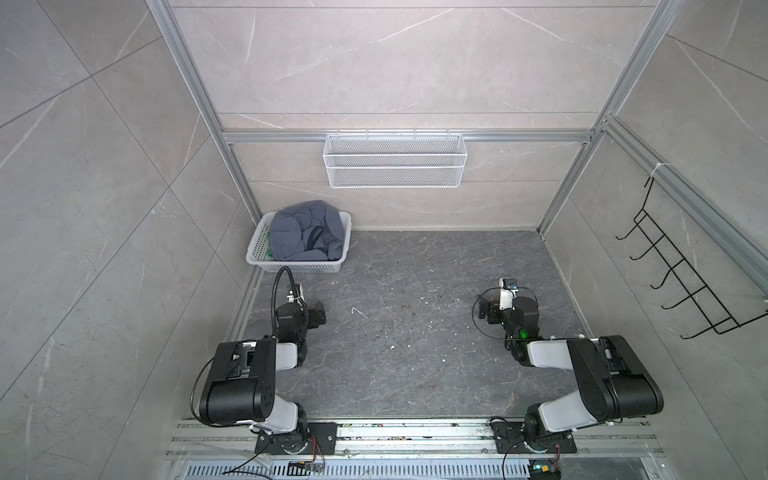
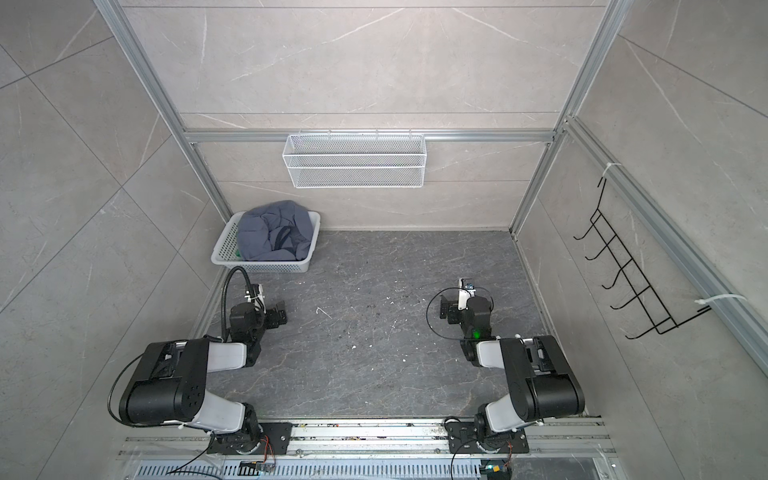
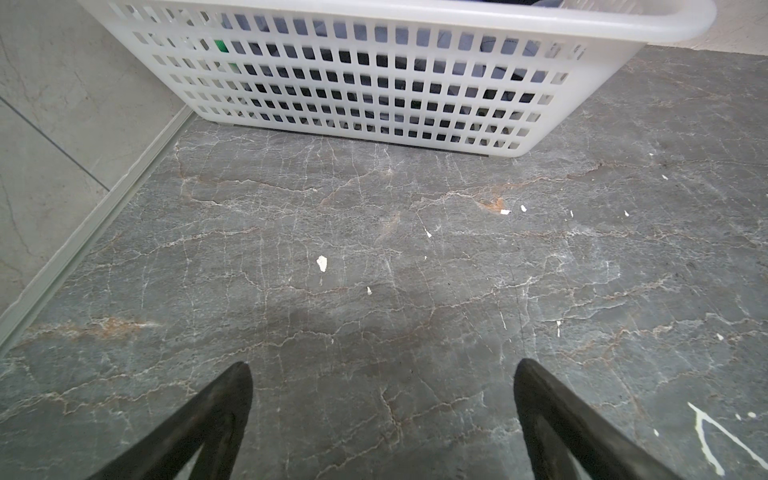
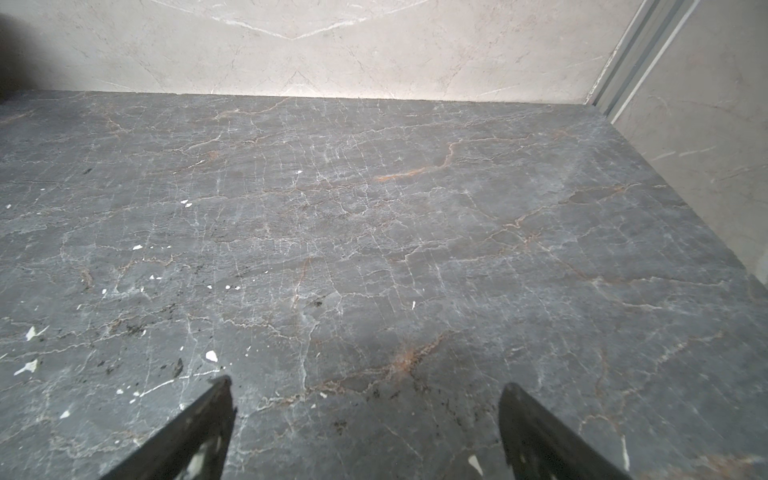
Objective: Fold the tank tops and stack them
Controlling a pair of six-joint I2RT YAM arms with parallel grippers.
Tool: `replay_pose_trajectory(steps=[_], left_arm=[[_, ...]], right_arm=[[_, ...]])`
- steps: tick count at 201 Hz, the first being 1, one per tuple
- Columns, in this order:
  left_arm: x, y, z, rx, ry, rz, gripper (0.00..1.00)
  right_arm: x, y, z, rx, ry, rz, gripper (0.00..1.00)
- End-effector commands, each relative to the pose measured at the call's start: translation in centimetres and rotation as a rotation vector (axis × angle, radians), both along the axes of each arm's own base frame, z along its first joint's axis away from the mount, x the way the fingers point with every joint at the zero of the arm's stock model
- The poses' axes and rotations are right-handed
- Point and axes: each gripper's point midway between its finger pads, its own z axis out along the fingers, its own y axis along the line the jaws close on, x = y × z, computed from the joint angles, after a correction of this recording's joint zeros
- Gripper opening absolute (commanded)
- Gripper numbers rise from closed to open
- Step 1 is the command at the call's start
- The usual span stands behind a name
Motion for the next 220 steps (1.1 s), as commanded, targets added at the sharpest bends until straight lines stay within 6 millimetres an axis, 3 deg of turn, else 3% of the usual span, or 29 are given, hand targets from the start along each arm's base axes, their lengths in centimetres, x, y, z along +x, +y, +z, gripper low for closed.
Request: replay_pose_trajectory(steps=[1, 46, 76, 99, 117, 136, 158, 174, 190, 207, 220], left_arm=[[1.4, 0.6, 2.3, 0.026, -0.085, 0.017, 1.00], [1.0, -0.2, 3.2, 0.054, -0.105, -0.014, 1.00], [0.3, -1.4, 7.1, 0.150, -0.114, 0.014, 1.00], [-1.3, -2.7, 11.4, 0.125, -0.199, 0.028, 1.00], [-3.0, -1.8, 14.3, -0.048, -0.248, 0.189, 1.00], [-4.3, -1.3, 15.7, -0.250, -0.225, 0.295, 1.00], [-4.8, -3.1, 16.5, -0.395, -0.159, 0.252, 1.00], [-4.9, -4.3, 15.7, -0.464, -0.105, 0.217, 1.00], [-4.7, -5.0, 14.8, -0.518, -0.087, 0.207, 1.00], [-3.5, -6.8, 14.5, -0.567, -0.067, 0.119, 1.00], [-2.1, -7.7, 15.1, -0.564, -0.042, 0.079, 1.00]], right_arm=[[0.7, 0.4, 1.1, -0.012, -0.038, 0.021, 0.99], [-0.1, 1.6, 2.1, -0.017, -0.080, 0.089, 0.99], [-1.9, 2.4, 4.9, -0.026, -0.152, 0.137, 0.99], [-3.2, 3.2, 9.3, -0.009, -0.223, 0.158, 0.99], [-4.3, 3.6, 13.2, 0.066, -0.282, 0.171, 0.99], [-5.6, 4.4, 17.4, 0.134, -0.308, 0.219, 0.99], [-7.4, 3.9, 21.0, 0.269, -0.314, 0.175, 0.99], [-8.9, 3.2, 21.4, 0.384, -0.283, 0.114, 0.99], [-10.4, 2.7, 20.5, 0.450, -0.226, 0.066, 0.99], [-11.6, 1.5, 19.2, 0.508, -0.171, -0.025, 0.99], [-12.3, 1.6, 19.2, 0.495, -0.198, -0.002, 0.99]])
